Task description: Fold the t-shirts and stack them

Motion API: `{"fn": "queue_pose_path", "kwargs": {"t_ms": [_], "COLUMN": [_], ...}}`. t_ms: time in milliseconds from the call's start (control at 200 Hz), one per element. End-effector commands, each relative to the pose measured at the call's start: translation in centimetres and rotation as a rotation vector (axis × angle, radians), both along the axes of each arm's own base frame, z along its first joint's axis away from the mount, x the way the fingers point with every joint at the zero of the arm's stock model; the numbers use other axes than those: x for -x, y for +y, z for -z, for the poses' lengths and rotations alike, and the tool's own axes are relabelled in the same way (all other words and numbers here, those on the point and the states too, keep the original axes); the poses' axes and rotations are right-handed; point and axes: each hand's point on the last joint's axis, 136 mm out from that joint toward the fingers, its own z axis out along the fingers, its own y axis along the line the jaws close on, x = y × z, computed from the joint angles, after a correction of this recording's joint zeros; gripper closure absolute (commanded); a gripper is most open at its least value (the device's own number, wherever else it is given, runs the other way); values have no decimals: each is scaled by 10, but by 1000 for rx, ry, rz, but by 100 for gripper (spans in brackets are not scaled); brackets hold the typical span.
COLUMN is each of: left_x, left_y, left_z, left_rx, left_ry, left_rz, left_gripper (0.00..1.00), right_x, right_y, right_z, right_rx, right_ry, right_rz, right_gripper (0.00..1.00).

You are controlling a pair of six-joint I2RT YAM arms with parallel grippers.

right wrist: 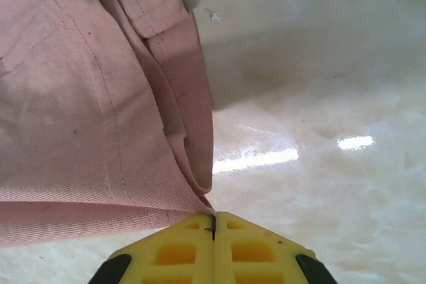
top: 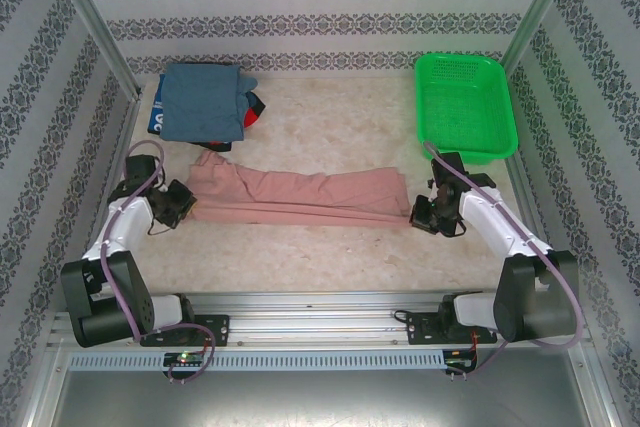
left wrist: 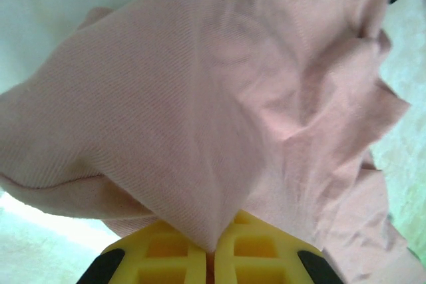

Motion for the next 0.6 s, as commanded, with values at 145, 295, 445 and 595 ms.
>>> {"fn": "queue_pose_path", "kwargs": {"t_ms": [145,295,445,595], "left_x": [11,20,40,51], "left_y": [16,17,22,30], "left_z": [2,14,32,46], "left_rx": [-33,-39,-58,-63], "left_ry": [23,55,127,166], "left_rz": [-61,-76,-121,-167], "left_gripper": [100,100,100,100], "right_x": [18,31,49,53], "right_y": [-11,2,13,14], "right_z": [-5,5,29,42], "right_rx": [50,35,15,15], "right_ry": [44,63,118,135], "right_rz": [46,51,81,89], "right_gripper": [100,100,100,100]}}
